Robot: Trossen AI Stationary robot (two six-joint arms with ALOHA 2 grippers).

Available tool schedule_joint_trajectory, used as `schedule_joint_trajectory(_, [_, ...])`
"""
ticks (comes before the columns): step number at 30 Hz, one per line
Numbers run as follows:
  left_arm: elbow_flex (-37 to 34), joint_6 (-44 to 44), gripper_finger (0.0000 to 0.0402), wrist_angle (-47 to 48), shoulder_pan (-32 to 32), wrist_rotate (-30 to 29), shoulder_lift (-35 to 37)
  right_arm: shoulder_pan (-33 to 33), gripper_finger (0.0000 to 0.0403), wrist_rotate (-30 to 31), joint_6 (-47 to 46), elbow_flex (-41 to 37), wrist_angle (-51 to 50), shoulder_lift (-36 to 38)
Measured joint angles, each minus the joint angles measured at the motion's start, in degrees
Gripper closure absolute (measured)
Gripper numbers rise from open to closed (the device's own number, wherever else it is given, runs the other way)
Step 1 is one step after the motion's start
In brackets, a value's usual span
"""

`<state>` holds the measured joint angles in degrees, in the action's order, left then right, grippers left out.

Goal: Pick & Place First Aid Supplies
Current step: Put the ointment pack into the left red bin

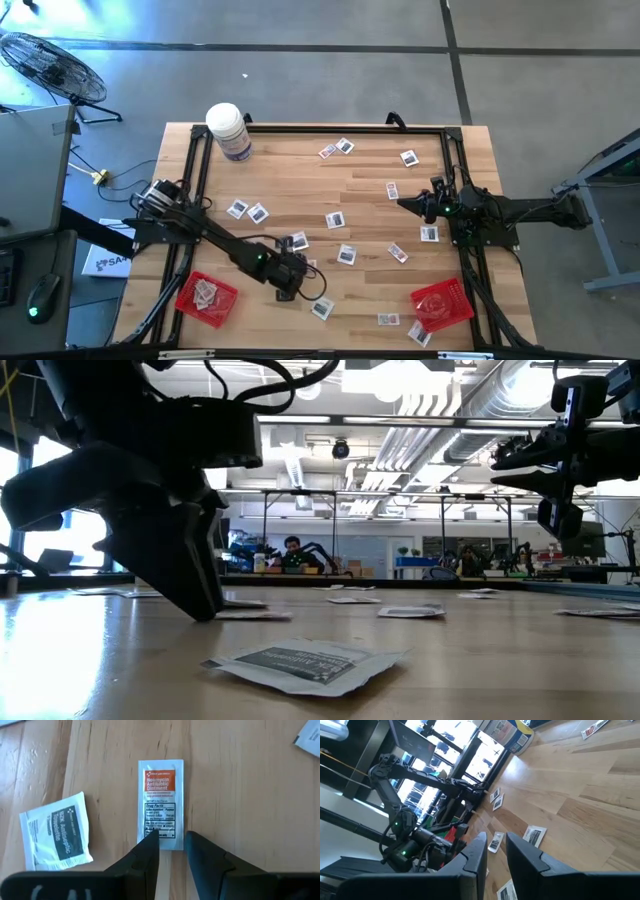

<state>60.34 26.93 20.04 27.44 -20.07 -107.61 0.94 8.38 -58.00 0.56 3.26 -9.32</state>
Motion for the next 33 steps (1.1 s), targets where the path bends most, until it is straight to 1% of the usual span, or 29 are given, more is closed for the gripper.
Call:
schedule_joint_trajectory(3, [-2.51,2.3,0.0302,-2.01,-0.35,0.09,0.0,-0.01,0.0339,0.0,0.0,0.0,-0.02,0.0])
schedule_joint_trajectory(7, [-6.62,5.39,0.0307,-7.23,-0.7,0.73,0.28,-0.01,0.0339,-0.01,0.0,0.0,-0.01,0.0])
schedule_joint_trajectory(10, [-8.37,6.56,0.033,-9.47,-0.72,0.48,0.33,-0.01,0.0339,0.0,0.0,0.0,-0.01,0.0])
schedule_joint_trajectory(15, [-8.97,6.51,0.0391,-11.26,-0.75,0.57,0.31,0.0,0.0339,0.0,0.0,0.0,-0.01,0.0])
schedule_joint_trajectory(20, [-8.87,6.45,0.0397,-11.54,-0.76,-0.29,0.26,-0.01,0.0339,0.0,0.0,0.0,-0.01,0.0])
schedule_joint_trajectory(26, [-6.17,3.05,0.04,-6.84,-0.85,1.86,4.6,0.0,0.0339,0.0,0.0,0.0,0.01,-0.02])
schedule_joint_trajectory(28, [-5.05,2.07,0.0401,-1.24,-0.55,1.79,6.99,0.0,0.0339,0.0,0.0,0.0,0.04,0.0])
schedule_joint_trajectory(30, [-2.82,1.53,0.0401,2.0,0.05,1.94,9.56,-0.01,0.0339,0.0,0.0,0.0,0.08,0.0])
schedule_joint_trajectory(33, [0.29,0.93,0.0401,12.06,1.71,3.65,13.44,0.01,0.0339,0.0,0.0,0.0,0.13,0.02])
